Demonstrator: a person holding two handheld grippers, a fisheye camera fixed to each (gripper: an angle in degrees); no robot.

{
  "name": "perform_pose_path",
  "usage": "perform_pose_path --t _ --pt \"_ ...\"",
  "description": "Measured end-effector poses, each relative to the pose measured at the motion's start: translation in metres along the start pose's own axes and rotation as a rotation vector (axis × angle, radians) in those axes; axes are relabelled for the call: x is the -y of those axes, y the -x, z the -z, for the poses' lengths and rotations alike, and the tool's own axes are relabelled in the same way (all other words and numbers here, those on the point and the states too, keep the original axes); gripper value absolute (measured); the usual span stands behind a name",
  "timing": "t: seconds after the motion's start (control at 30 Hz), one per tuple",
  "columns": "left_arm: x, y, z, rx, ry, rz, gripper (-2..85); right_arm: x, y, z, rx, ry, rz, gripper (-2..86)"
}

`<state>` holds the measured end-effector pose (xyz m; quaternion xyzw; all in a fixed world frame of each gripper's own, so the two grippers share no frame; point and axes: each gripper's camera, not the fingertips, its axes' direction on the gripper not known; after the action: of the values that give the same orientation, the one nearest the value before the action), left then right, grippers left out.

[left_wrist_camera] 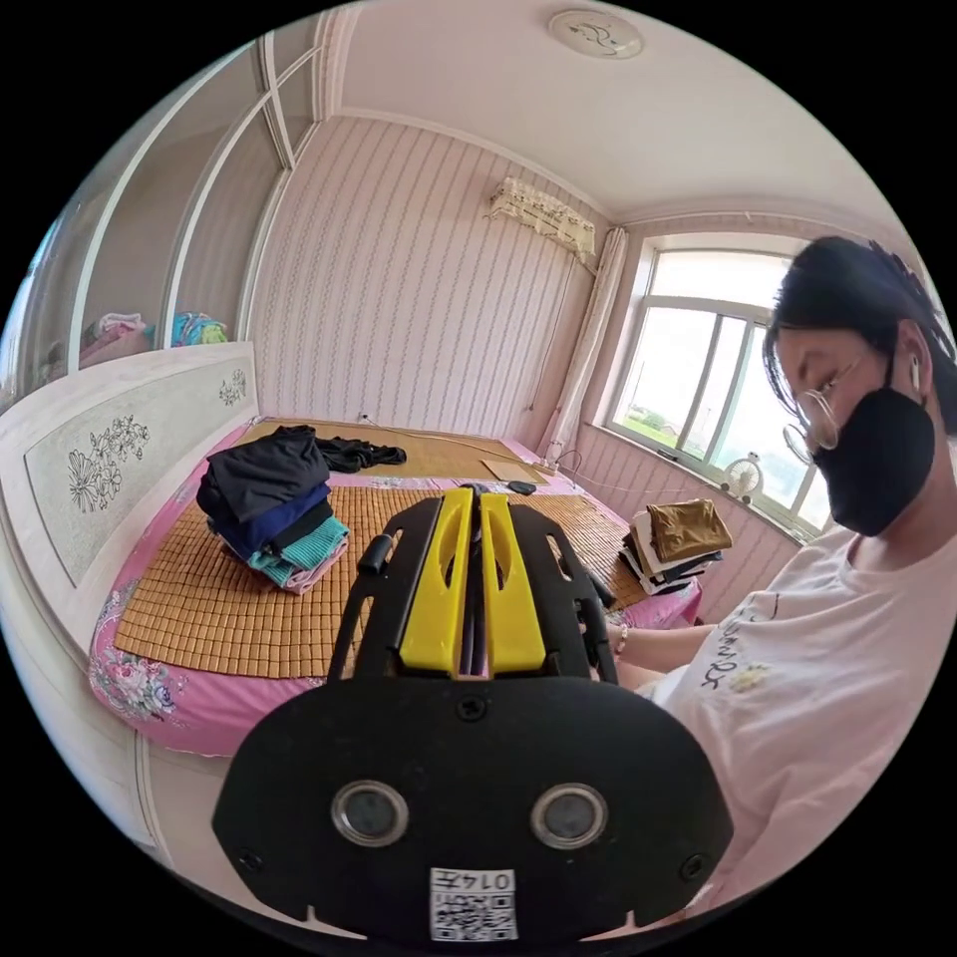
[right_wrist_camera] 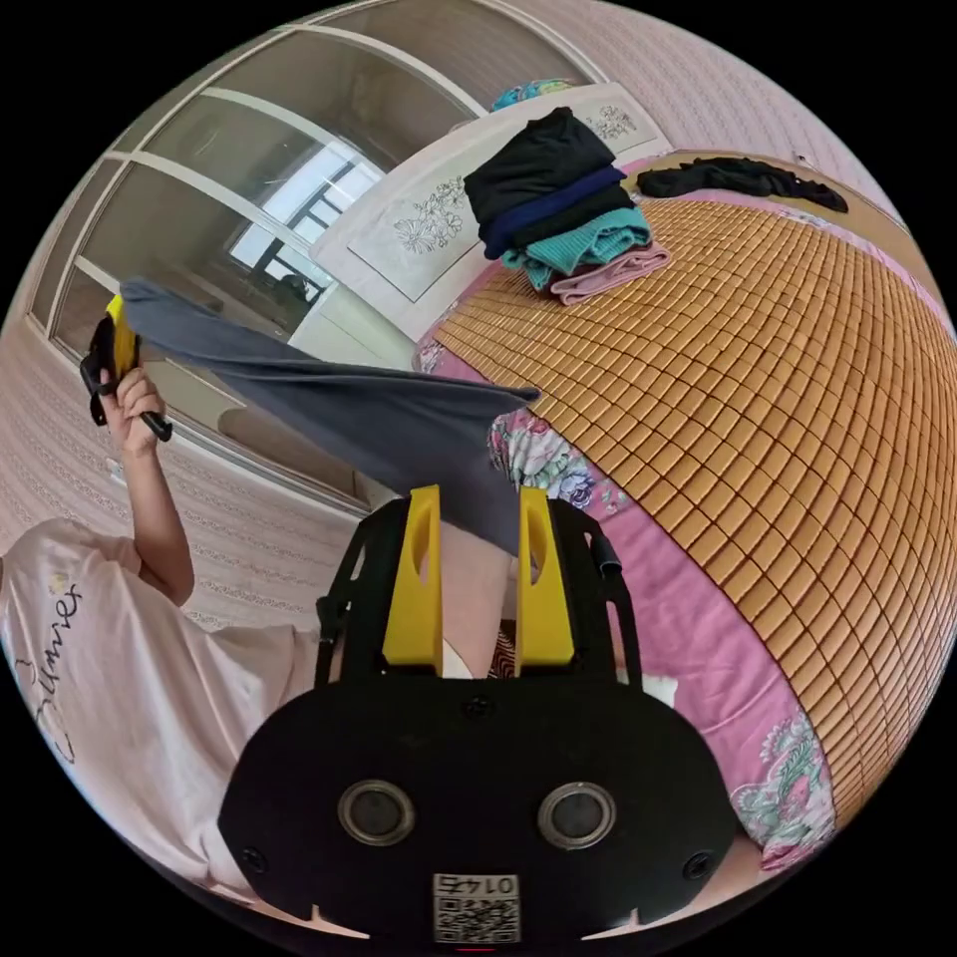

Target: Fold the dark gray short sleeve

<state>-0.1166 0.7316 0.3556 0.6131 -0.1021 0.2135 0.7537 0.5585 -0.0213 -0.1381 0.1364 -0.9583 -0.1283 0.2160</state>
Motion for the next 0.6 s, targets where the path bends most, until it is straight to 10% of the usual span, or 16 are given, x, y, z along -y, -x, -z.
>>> perform_pose_path --t 0.6 --pt "-0.074 -0.002 0.074 0.199 -0.013 0.218 -1.0 0.014 -0.055 -0.12 0.296 0.227 -0.256 7.5"
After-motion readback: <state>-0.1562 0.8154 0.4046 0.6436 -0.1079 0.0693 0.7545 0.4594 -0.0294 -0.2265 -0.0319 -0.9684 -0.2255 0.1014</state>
